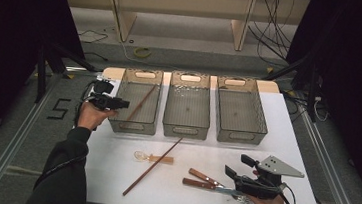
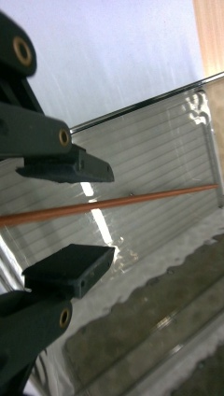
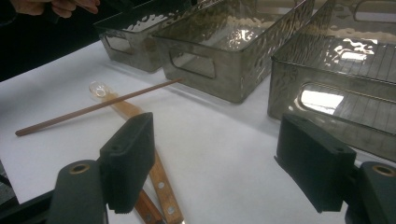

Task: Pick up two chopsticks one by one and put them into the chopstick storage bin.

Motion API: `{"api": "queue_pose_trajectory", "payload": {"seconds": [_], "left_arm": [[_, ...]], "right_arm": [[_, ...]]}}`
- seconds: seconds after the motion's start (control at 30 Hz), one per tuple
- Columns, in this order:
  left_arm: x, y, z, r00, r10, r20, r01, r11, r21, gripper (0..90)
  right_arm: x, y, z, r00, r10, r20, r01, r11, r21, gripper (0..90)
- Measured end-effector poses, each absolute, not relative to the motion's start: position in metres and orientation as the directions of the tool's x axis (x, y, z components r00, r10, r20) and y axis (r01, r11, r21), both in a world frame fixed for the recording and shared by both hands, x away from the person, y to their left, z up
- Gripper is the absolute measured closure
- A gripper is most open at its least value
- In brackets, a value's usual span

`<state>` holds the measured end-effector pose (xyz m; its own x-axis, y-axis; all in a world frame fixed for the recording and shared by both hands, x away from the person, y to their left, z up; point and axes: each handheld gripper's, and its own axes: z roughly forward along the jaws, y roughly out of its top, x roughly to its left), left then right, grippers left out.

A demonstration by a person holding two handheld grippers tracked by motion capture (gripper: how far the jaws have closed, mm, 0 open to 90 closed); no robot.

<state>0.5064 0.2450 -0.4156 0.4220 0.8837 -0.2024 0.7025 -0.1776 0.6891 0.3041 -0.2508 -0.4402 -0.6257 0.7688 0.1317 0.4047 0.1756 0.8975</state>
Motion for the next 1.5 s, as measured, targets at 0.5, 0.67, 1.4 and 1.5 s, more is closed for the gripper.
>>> {"api": "queue_pose_trajectory", "payload": {"seconds": [0.5,0.67,1.4,1.5], "left_arm": [[0.469,0.243,-0.409,0.466,0.830,-0.306,0.681,-0.116,0.723,31.3],[0.451,0.232,-0.411,0.500,0.813,-0.299,0.681,-0.155,0.716,28.1],[0.402,0.195,-0.421,0.591,0.769,-0.244,0.665,-0.293,0.687,20.3],[0.396,0.191,-0.423,0.603,0.760,-0.241,0.666,-0.314,0.677,20.1]], "right_arm": [[0.304,-0.250,-0.441,-0.625,0.770,0.132,0.406,0.176,0.897,28.6],[0.304,-0.250,-0.441,-0.626,0.769,0.130,0.406,0.179,0.896,28.5],[0.302,-0.250,-0.439,-0.626,0.770,0.122,0.398,0.181,0.899,28.4],[0.302,-0.250,-0.439,-0.626,0.770,0.123,0.399,0.182,0.899,28.4]]}}
